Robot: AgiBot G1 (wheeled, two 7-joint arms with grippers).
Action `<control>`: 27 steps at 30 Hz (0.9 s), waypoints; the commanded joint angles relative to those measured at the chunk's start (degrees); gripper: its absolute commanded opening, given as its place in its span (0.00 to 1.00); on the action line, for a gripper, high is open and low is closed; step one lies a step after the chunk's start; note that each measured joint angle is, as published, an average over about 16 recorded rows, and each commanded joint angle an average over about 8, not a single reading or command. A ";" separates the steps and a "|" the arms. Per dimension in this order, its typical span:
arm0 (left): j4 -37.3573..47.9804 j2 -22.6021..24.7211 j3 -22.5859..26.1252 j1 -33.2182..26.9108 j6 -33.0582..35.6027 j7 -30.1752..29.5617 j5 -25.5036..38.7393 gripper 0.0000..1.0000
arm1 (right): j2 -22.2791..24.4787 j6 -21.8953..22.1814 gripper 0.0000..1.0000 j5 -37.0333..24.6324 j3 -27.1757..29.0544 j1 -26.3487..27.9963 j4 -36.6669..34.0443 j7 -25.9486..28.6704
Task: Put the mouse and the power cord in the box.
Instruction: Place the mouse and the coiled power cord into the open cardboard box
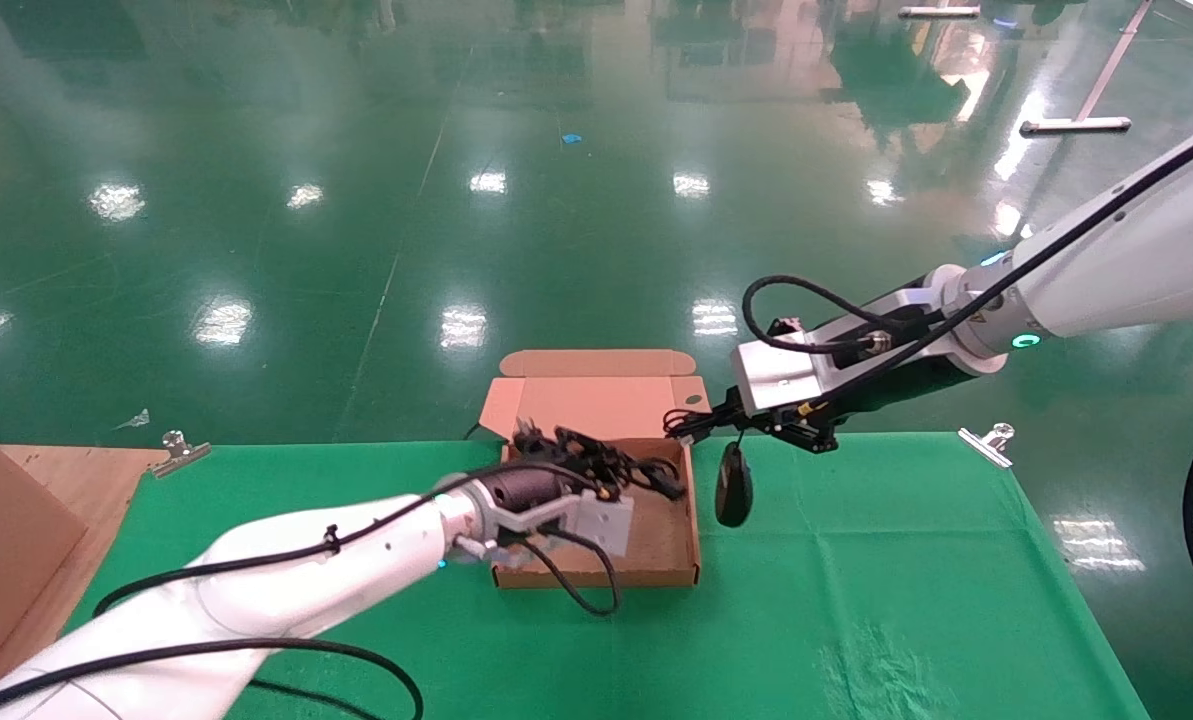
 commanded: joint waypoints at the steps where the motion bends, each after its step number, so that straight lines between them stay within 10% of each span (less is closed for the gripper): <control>1: -0.68 -0.09 1.96 0.07 -0.11 -0.80 -1.10 0.86 | 0.15 0.67 0.00 -0.11 -0.07 -0.26 -0.30 -0.27; 3: -0.67 -0.10 3.23 -0.22 -0.51 -1.04 -2.06 1.00 | 0.18 1.38 0.00 -0.11 -0.07 -0.40 -0.45 -0.41; 27: 1.26 -0.37 12.67 -3.37 -0.77 -1.77 -12.96 1.00 | -1.22 -2.84 0.00 0.67 0.38 1.23 -0.31 -0.11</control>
